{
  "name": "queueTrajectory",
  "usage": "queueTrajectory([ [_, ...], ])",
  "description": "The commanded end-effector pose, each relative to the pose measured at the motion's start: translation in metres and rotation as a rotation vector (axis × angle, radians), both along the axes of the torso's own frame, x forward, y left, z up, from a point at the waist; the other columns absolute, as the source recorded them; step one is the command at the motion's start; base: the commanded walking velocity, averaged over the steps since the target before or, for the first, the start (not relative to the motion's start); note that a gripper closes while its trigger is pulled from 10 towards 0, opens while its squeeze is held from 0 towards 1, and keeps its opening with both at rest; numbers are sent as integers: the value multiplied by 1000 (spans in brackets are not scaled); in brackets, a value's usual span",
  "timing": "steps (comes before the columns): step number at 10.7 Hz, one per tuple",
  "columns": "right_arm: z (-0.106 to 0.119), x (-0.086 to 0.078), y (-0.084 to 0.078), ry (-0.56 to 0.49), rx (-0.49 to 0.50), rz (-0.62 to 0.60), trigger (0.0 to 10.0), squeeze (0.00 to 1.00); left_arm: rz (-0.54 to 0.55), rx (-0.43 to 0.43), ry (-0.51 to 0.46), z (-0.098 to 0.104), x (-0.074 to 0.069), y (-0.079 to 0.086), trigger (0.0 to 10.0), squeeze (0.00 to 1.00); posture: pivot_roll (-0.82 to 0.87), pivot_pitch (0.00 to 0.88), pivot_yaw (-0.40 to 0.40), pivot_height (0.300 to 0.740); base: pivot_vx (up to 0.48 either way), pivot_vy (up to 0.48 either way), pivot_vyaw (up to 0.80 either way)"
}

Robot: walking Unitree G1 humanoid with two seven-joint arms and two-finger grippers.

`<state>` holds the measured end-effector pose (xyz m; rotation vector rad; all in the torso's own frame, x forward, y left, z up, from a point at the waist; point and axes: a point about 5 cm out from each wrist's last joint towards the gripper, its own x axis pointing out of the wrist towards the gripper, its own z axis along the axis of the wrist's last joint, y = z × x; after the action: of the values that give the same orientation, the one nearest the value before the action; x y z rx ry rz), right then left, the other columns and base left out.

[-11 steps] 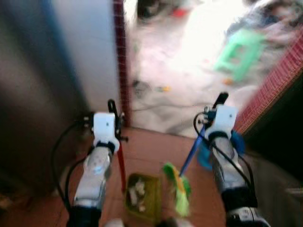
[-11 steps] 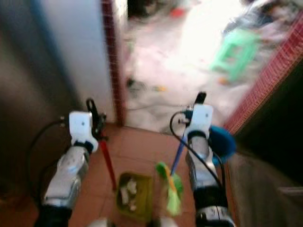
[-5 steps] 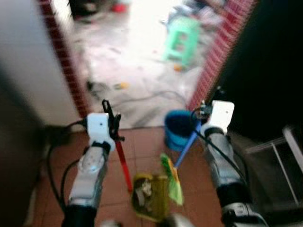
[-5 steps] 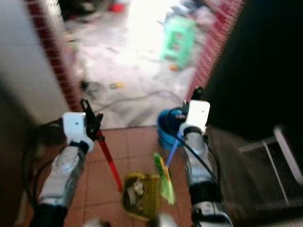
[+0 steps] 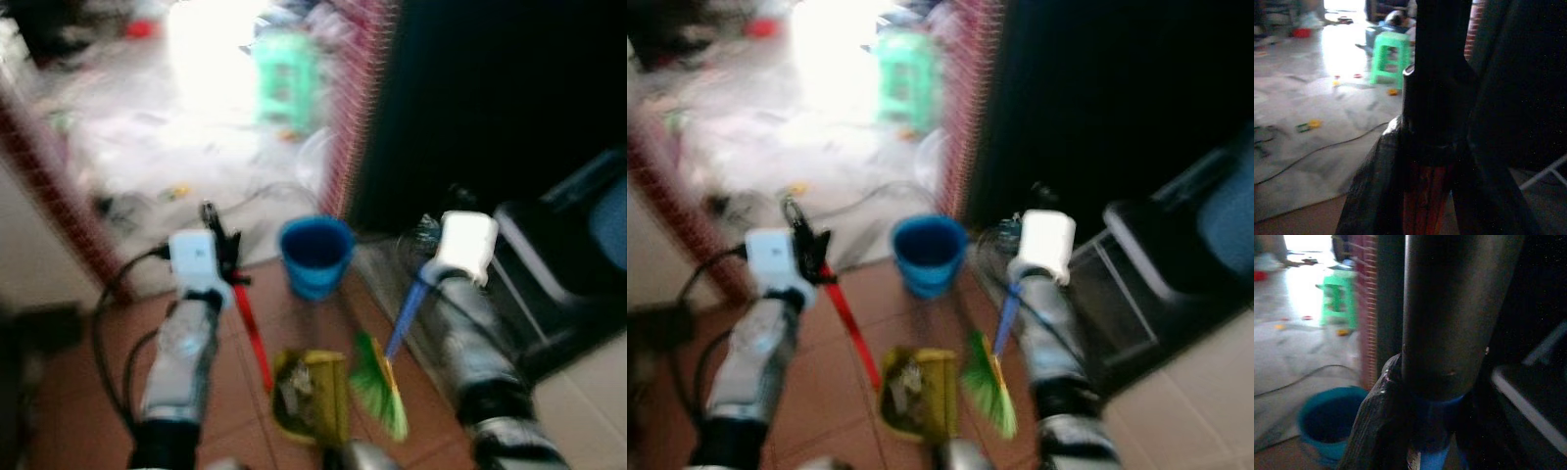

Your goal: Sweep floor

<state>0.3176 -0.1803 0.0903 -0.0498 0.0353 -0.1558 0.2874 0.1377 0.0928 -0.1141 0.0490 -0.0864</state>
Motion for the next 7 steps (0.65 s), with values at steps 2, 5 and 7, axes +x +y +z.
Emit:
queueTrajectory([
  [2, 4, 3, 2, -5, -20, 13, 10000, 0, 22, -37, -70, 15, 6, 1, 10000, 0, -25, 0, -33, 740, 0, 0, -400],
  [5, 2, 4, 2, 5, -32, 22, 10000, 0, 71, -129, -178, 48, 14, 6, 10000, 0, -28, 0, -41, 740, 0, 0, 0],
  [7, 0, 3, 2, 17, -38, 31, 10000, 0, 95, -210, -266, 81, 22, 9, 10000, 0, -29, 0, -44, 740, 0, 0, 0],
])
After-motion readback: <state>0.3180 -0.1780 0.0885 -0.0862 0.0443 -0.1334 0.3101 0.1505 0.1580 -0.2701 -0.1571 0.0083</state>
